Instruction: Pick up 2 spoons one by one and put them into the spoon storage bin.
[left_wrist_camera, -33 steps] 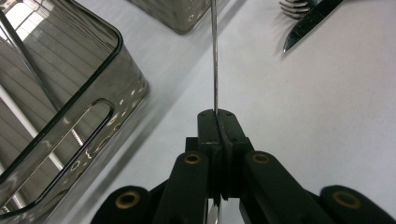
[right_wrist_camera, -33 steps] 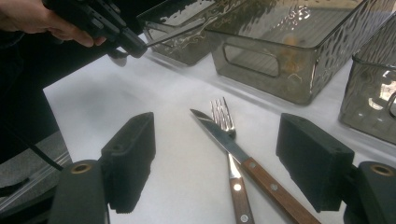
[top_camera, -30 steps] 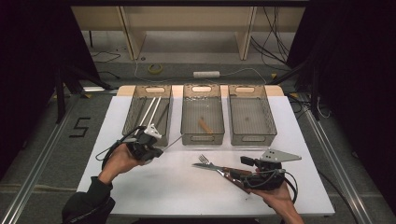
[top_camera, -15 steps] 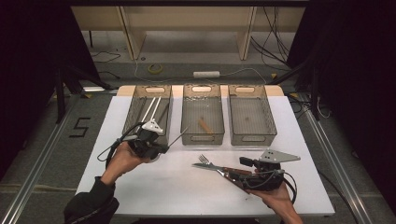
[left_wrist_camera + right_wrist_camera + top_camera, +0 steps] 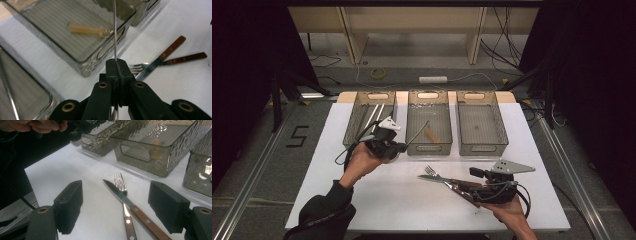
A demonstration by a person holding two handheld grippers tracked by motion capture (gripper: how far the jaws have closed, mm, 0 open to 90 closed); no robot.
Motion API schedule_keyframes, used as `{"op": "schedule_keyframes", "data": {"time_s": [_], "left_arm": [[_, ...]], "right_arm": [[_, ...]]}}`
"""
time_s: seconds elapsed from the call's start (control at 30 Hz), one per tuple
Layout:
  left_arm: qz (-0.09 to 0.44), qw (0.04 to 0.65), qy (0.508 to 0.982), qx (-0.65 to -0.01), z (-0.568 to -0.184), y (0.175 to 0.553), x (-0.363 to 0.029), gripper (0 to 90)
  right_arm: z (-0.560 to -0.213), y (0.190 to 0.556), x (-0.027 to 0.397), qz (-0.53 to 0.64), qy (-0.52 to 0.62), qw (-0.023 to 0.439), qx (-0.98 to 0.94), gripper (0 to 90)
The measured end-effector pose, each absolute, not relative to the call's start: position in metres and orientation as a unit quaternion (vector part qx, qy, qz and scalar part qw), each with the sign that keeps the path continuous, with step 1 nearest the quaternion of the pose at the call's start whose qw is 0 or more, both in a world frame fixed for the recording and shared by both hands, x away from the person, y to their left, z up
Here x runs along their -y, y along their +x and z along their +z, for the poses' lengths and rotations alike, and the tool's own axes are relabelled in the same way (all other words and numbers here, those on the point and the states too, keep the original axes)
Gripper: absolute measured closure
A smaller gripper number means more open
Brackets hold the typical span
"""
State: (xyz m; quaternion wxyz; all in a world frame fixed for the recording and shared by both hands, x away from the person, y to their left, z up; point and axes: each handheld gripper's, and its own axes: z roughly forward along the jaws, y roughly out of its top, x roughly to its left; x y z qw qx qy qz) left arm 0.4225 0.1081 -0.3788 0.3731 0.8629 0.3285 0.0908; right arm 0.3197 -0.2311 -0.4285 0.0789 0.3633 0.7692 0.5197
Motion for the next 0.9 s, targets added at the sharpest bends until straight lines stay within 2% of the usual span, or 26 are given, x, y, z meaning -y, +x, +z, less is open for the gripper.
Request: {"op": "schedule_keyframes", "data": {"time_s": [0.33,0.9], "left_arm": [[0.099,0.384,0.851,-0.344,-0.372,0.446,-0.086,89.1],[0.102,0.405,0.821,-0.389,-0.371,0.489,-0.076,89.0]], "right_arm": [[-0.428,0.318,0.231,0.520,0.360,0.080,-0.770,29.0],[-0.428,0.317,0.230,0.519,0.355,0.076,-0.774,29.0]]}}
